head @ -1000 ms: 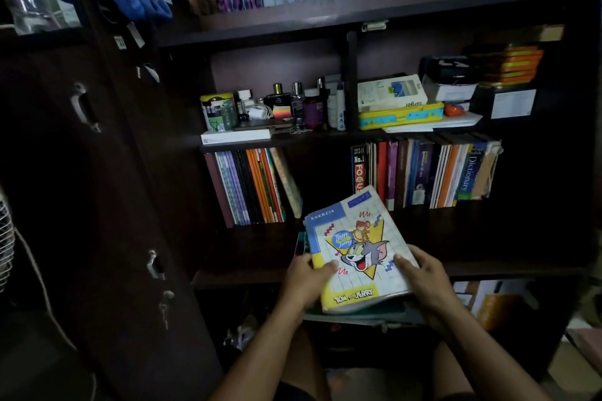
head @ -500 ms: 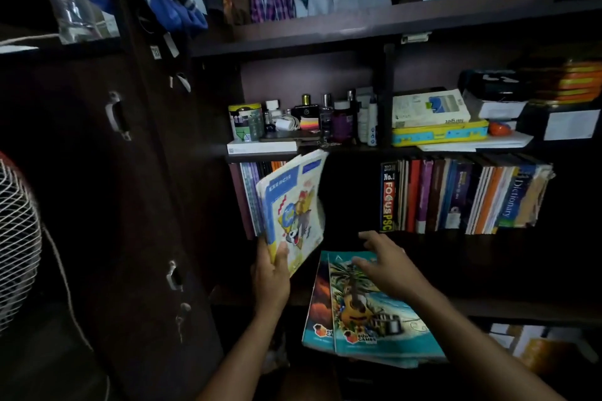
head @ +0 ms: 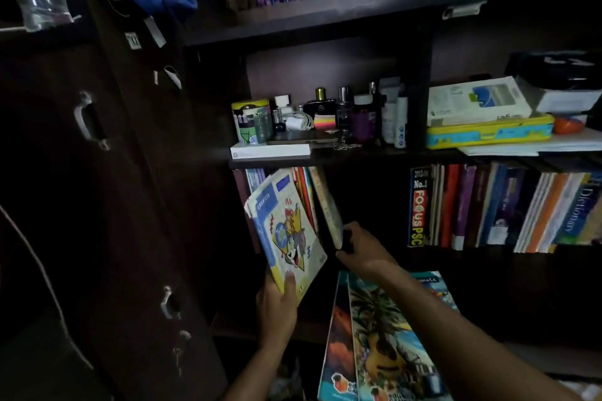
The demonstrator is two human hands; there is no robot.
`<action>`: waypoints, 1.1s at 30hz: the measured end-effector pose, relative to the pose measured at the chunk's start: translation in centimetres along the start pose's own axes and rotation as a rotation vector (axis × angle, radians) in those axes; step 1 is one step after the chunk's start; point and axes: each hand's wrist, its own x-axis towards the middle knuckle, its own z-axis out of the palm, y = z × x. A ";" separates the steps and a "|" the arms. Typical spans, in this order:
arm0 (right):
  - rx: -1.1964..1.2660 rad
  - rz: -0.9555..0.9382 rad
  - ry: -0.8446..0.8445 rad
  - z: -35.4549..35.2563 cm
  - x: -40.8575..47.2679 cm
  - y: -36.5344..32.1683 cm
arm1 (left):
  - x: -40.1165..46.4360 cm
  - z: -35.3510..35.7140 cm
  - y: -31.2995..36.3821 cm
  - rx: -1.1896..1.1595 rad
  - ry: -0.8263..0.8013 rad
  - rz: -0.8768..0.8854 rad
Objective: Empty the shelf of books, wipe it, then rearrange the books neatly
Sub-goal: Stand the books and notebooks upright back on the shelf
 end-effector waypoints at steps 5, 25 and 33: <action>0.015 -0.008 0.148 2.6 6.3 -0.6 | 0.9 0.7 -1.0 0.134 -0.037 -0.004; 0.286 0.113 0.233 3.4 9.9 4.4 | 2.6 4.8 -0.7 0.150 -0.124 -0.011; 0.339 0.039 0.199 4.0 10.4 4.3 | 6.0 9.3 1.5 0.147 -0.131 0.162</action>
